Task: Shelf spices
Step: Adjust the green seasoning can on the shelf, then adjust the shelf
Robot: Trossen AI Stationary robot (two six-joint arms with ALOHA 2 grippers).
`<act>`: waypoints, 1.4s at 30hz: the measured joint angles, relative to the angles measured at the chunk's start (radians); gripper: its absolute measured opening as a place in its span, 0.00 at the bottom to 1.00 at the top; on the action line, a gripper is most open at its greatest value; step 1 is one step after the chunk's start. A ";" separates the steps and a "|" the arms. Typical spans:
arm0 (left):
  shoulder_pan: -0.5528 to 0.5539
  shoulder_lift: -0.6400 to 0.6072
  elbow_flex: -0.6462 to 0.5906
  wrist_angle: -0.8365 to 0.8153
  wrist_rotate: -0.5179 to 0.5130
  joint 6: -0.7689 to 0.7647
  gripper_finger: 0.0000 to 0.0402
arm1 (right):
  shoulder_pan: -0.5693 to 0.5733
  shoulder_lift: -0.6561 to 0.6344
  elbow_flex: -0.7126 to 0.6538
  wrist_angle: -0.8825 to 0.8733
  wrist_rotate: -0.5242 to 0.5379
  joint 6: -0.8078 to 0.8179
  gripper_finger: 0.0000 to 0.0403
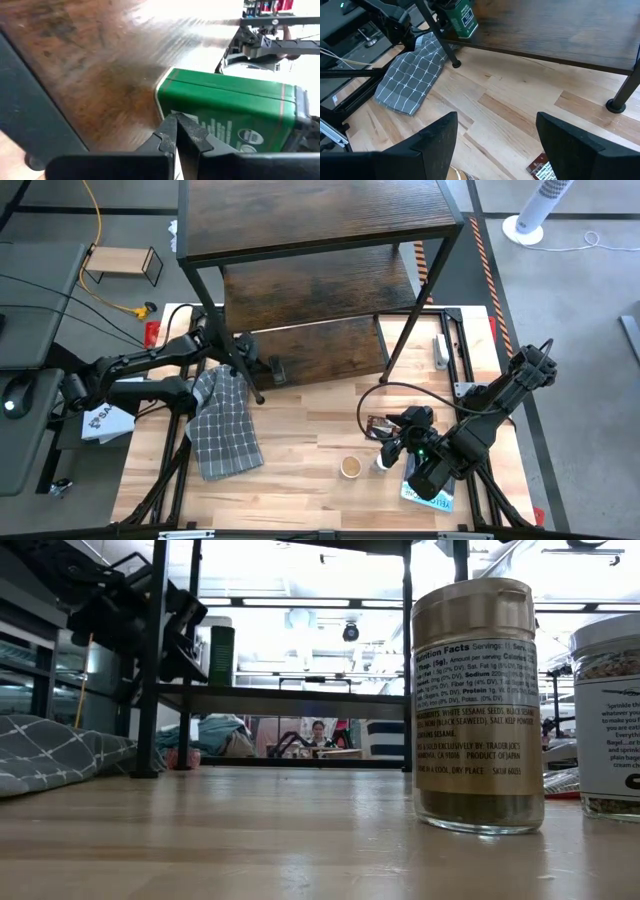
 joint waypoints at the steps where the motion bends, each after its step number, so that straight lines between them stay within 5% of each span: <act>1: 0.000 0.002 0.000 0.000 -0.005 -0.001 0.00 | 0.000 0.000 0.000 0.000 0.000 0.000 0.66; 18: -0.071 0.147 -0.001 0.233 -0.046 -0.104 0.00 | -0.013 0.000 0.000 0.000 0.028 0.000 0.66; 25: -0.050 0.108 0.000 0.199 -0.037 -0.064 0.00 | -0.013 0.000 0.000 0.004 0.030 0.000 0.66; 34: 0.084 -0.099 0.000 0.062 -0.102 0.011 0.00 | -0.013 0.000 0.000 0.012 0.030 0.000 0.66; 42: 0.086 -0.458 0.000 -0.108 -0.060 0.171 0.00 | -0.019 0.000 0.000 0.128 0.017 -0.056 0.66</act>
